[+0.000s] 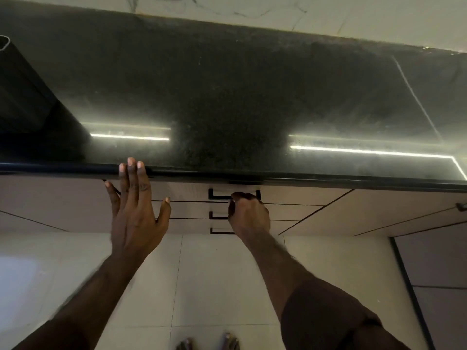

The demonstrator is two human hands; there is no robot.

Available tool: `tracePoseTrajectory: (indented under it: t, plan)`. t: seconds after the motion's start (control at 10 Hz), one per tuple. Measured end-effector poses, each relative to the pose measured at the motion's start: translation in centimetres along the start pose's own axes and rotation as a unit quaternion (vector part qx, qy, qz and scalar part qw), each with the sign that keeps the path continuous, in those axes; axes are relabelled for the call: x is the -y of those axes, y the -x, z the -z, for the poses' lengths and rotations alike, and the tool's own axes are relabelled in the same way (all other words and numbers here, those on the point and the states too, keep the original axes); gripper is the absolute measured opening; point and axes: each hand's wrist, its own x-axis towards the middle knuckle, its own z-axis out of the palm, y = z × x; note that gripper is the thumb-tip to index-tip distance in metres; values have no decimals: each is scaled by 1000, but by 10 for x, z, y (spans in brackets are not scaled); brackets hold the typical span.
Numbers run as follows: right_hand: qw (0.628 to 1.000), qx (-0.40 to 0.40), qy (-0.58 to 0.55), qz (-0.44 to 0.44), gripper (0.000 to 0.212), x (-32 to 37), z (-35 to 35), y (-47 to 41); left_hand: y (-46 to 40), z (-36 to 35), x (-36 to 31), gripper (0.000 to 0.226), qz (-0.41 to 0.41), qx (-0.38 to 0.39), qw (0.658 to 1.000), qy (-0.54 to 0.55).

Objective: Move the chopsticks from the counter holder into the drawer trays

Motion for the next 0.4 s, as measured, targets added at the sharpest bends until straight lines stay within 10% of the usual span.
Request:
tracePoseTrajectory:
  t: [0.4]
  plan:
    - [990, -111, -43, 77, 35, 12, 86, 36, 2, 57, -41, 87, -41, 12, 998, 36]
